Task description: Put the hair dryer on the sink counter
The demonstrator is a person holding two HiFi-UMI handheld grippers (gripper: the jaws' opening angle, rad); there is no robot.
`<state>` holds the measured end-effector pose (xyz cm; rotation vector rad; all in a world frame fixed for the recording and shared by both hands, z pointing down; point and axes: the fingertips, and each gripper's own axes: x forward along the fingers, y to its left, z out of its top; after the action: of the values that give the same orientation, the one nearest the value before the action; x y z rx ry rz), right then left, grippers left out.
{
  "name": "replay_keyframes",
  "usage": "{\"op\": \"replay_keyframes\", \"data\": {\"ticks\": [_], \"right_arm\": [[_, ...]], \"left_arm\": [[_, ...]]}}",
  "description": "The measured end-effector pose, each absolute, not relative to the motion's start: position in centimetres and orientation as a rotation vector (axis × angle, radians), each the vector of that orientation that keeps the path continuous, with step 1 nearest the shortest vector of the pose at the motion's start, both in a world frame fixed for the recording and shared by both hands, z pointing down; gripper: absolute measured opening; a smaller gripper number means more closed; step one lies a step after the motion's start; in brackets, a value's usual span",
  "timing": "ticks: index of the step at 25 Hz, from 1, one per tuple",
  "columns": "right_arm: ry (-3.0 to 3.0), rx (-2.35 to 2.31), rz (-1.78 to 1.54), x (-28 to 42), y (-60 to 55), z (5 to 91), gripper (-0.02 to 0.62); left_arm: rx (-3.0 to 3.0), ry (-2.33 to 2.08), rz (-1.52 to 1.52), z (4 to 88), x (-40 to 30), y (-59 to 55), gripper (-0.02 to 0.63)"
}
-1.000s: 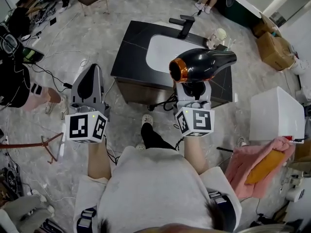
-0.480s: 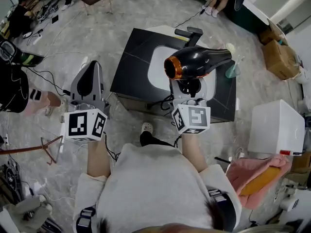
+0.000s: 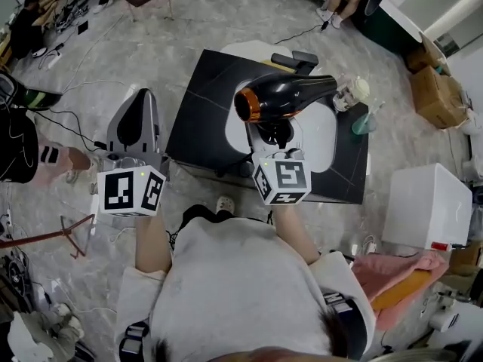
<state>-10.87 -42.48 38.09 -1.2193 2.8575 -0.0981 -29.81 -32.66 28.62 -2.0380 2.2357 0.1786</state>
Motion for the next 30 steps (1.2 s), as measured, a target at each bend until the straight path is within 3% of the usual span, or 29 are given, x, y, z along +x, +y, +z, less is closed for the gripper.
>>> {"op": "replay_keyframes", "data": {"ticks": [30], "right_arm": [[2.953, -1.726, -0.656, -23.9, -53.1, 53.2, 0.249]], "left_arm": [[-2.392, 2.079, 0.078, 32.6, -42.9, -45.1, 0.009]]}}
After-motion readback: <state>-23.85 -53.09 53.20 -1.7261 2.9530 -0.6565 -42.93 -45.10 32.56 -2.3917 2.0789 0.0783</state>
